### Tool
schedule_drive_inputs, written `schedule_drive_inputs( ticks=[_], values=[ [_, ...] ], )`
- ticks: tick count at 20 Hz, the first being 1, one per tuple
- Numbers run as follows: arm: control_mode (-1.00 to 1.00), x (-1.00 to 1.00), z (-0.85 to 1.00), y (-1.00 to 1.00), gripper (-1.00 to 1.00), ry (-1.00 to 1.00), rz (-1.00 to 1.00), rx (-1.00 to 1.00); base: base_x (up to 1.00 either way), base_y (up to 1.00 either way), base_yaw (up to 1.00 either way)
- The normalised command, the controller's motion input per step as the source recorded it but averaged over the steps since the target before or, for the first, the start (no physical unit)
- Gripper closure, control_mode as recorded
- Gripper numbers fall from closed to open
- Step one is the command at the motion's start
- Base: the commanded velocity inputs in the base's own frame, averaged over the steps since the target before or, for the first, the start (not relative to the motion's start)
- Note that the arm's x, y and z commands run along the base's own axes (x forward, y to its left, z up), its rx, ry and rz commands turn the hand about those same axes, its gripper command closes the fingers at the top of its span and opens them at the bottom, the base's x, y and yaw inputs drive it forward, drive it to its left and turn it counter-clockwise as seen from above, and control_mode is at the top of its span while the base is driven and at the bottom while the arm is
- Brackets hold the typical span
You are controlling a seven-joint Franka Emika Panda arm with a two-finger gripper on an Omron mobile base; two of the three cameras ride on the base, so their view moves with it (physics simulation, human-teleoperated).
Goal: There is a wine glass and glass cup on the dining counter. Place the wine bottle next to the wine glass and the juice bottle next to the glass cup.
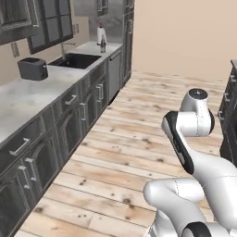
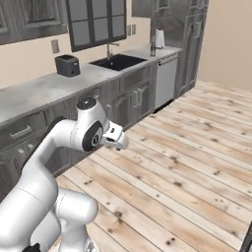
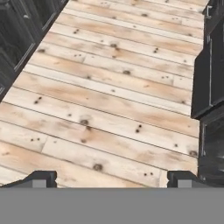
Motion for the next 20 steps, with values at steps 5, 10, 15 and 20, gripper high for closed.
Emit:
schedule_drive_inputs(
  ticks=[5,10,15,20],
  values=[
    [1.0,0.0,0.0,0.0,-1.0,0.0,0.0,0.0,0.87,0.18,-0.19],
    [1.0,0.0,0.0,0.0,-1.0,0.0,0.0,0.0,0.87,0.16,-0.19],
    [1.0,0.0,0.0,0.0,-1.0,0.0,0.0,0.0,0.89,0.03,-0.1],
    [1.0,0.0,0.0,0.0,-1.0,0.0,0.0,0.0,0.92,0.0,-0.04]
  ],
)
